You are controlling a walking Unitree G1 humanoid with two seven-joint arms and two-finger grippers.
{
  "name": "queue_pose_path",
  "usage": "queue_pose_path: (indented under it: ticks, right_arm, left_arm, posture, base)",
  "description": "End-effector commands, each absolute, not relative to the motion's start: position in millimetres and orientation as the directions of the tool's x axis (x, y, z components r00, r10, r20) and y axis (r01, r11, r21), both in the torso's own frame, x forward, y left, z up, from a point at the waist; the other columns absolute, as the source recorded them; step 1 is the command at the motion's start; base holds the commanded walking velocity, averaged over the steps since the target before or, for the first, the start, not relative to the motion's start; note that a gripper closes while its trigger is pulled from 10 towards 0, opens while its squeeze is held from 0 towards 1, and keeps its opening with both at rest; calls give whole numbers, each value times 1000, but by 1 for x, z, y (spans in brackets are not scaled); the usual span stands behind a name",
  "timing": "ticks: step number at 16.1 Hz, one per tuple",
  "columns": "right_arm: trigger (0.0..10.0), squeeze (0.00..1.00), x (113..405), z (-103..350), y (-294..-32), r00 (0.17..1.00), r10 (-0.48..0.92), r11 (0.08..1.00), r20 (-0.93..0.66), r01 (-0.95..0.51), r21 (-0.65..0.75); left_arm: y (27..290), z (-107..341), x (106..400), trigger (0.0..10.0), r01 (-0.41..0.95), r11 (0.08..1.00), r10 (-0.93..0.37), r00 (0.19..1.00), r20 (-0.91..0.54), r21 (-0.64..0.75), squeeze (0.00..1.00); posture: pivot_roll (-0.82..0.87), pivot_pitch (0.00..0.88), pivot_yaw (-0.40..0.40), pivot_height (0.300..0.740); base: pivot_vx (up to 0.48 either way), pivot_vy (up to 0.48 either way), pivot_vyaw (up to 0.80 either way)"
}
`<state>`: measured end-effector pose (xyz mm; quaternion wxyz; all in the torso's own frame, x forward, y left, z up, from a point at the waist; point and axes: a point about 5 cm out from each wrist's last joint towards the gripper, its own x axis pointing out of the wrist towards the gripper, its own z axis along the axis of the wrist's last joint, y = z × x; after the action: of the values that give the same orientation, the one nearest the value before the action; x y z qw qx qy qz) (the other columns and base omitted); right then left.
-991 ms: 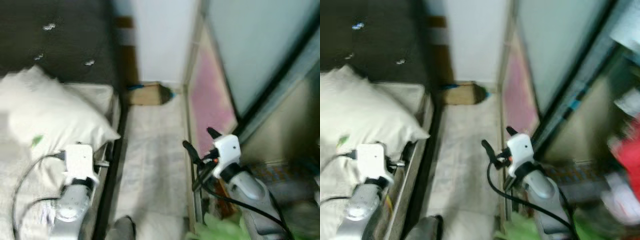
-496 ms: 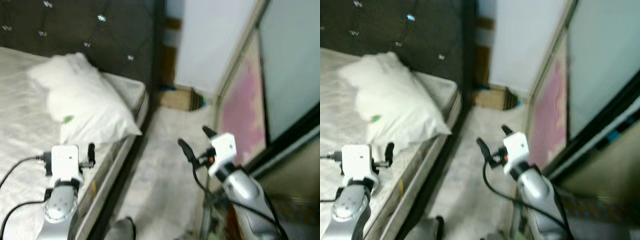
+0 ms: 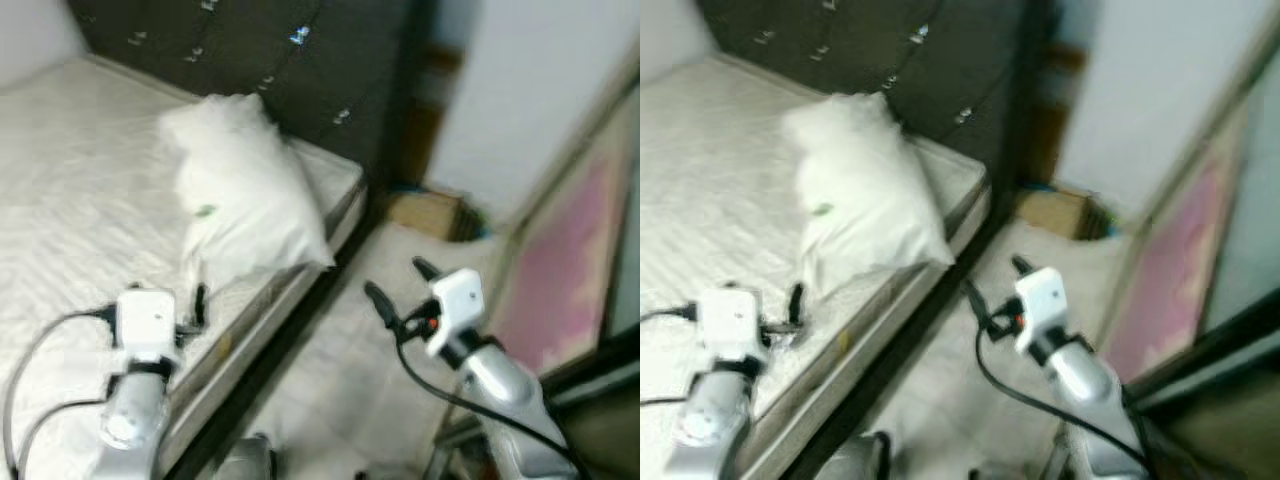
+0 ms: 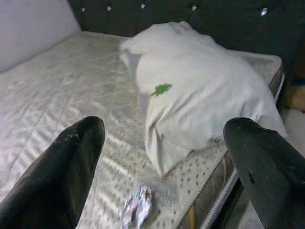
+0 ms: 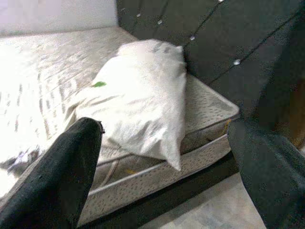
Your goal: Clean up the room
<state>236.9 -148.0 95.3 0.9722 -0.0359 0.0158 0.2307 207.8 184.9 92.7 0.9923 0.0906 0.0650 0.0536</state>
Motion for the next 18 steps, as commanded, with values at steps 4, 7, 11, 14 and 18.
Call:
queue_pose_path:
  ticks: [4,7,11,14,18]
  right_arm:
    - [10000,0,241,97,-146,905,425,903,-31,-426,-51]
    - [10000,0,244,98,-145,905,424,904,-25,-425,-56]
    - [10000,0,246,98,-144,905,425,903,-19,-426,-59]
    - [10000,0,250,101,-142,906,424,904,-3,-423,-59]
    - [10000,0,252,100,-143,907,421,905,-3,-421,-61]
  left_arm:
    - [189,94,207,10000,-94,977,117,987,-112,194,0]
    - [185,95,210,10000,-74,978,96,990,-104,193,0]
    - [184,96,213,10000,-61,980,79,993,-93,187,0]
    - [182,100,215,10000,-46,983,60,996,-71,177,0]
    - [181,98,215,10000,-46,984,59,996,-72,171,0]
  posture:
    - [62,117,-59,740]
    - [61,110,-58,740]
    - [60,106,-57,740]
    - [59,116,-56,740]
    - [55,117,-60,740]
  base:
    - [0,0,794]
    - [0,0,794]
    - [0,0,794]
    - [0,0,192]
    - [0,0,0]
